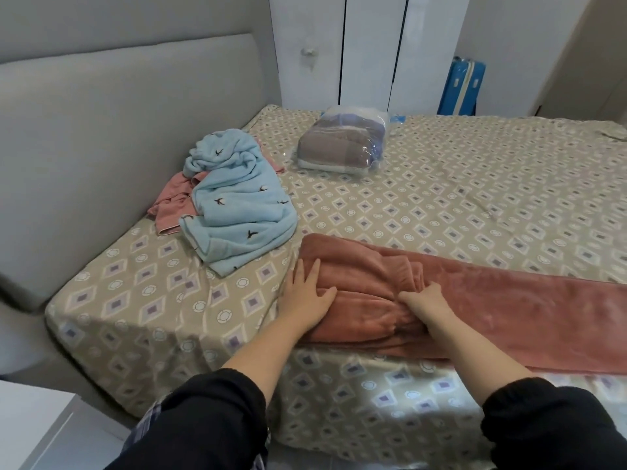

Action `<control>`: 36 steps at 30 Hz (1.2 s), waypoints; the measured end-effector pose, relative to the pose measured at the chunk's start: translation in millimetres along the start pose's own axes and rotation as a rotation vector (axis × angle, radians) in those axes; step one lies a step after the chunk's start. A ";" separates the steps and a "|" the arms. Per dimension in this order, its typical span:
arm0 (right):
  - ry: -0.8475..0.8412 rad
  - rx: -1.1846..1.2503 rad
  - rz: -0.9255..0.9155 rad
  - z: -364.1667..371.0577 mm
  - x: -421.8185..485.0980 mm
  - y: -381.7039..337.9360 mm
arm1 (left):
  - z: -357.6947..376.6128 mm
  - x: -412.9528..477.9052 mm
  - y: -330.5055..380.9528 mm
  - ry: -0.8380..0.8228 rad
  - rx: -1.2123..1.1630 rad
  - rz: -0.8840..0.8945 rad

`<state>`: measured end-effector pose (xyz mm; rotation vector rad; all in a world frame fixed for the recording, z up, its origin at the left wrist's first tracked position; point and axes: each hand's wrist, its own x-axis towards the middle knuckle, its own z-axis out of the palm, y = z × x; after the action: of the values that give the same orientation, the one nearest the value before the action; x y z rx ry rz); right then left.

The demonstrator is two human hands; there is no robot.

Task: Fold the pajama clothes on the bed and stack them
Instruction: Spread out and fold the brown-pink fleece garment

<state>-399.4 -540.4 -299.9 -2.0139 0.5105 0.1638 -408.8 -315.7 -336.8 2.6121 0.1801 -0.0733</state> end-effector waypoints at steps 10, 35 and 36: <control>-0.018 -0.676 -0.621 42.3 14.2 -71.8 | -23.7 2.8 -25.8 -0.039 -0.820 -0.063; 0.047 -0.623 -0.678 152.3 88.3 -96.3 | -43.6 0.8 -65.0 -0.451 -0.631 -0.188; 0.053 -0.650 -0.714 151.0 87.3 -97.5 | -44.1 -0.1 -65.9 -0.488 -0.615 -0.186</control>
<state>-264.5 -394.7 -321.9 -2.7083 -0.2998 -0.1907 -417.5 -237.1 -331.1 1.8943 0.2263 -0.6117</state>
